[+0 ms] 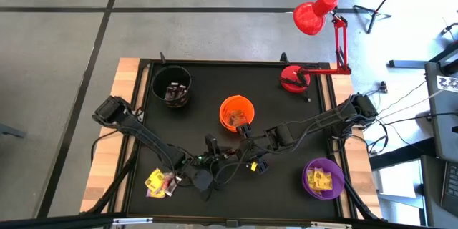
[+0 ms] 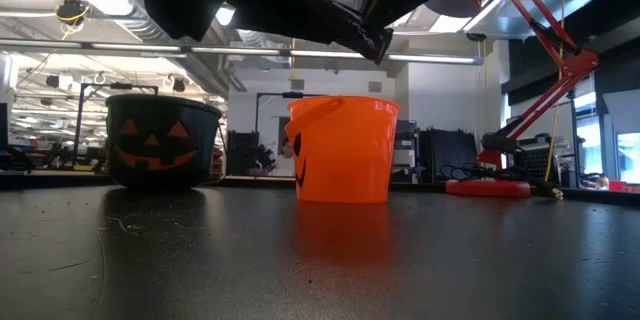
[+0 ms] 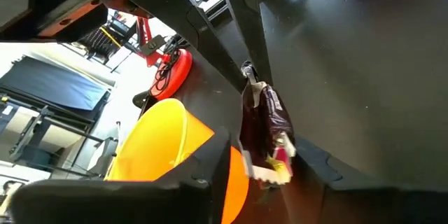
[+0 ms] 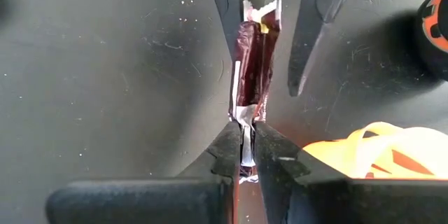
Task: Sort candy
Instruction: Put the brown chocolate bar into the black bucket
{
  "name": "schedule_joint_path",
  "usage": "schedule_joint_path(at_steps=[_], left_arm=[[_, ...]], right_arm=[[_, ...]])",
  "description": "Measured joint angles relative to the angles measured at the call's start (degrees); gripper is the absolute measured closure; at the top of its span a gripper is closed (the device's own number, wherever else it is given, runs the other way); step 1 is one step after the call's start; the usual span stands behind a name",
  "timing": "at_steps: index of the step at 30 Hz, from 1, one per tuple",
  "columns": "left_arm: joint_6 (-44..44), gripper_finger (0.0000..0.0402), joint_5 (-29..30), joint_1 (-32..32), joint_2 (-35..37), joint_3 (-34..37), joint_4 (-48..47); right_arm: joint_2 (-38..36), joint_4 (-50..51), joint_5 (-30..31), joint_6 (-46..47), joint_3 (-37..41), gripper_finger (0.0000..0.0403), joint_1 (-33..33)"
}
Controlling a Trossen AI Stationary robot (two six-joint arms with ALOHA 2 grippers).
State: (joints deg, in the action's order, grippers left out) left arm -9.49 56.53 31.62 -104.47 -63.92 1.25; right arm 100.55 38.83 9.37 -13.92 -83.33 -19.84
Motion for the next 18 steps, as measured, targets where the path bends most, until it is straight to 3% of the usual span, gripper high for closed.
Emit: schedule_joint_path(at_steps=[8, 18], left_arm=[[0.63, 0.039, -2.04, 0.26, 0.0, 0.0, 0.49], [3.14, 0.039, -1.92, 0.22, 0.0, 0.0, 0.18]], right_arm=[[0.0, 0.13, -0.1, 0.1, 0.0, 0.0366, 0.0], [0.0, 3.43, -0.04, -2.61, -0.04, 0.0352, -0.02]])
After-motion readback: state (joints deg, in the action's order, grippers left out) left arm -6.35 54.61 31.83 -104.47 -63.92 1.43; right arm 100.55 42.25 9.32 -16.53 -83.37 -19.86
